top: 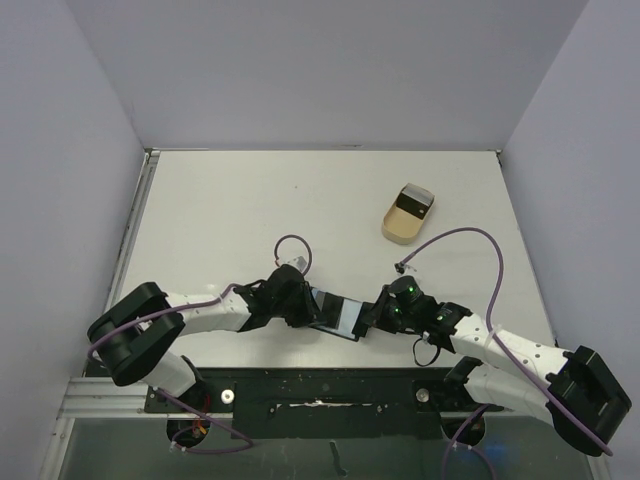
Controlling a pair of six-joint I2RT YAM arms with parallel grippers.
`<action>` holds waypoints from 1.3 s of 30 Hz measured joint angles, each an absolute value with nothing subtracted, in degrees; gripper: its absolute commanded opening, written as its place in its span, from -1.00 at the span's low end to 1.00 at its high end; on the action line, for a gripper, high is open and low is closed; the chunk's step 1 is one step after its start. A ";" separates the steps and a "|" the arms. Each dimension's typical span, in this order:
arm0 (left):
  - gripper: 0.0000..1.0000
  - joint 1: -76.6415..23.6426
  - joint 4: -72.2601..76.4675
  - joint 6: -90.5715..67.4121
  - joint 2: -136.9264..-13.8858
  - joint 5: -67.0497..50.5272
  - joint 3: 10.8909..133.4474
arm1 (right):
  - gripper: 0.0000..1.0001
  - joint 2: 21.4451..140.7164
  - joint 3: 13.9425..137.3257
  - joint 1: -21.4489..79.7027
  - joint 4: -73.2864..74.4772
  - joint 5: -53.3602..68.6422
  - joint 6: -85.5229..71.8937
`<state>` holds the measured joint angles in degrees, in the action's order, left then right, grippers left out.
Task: Put the credit cards into the card holder
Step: Insert the credit card into the card holder.
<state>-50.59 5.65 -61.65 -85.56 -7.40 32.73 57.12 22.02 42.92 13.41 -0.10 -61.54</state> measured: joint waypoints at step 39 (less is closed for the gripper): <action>-0.49 -50.65 -2.02 -57.76 -90.06 -11.57 39.66 | -1.00 57.10 22.02 42.92 13.78 -0.49 -61.52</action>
<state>-50.65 -2.02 -57.76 -90.06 -11.57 39.66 57.10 22.02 42.92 13.78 -0.49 -61.52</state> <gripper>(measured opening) 0.172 0.040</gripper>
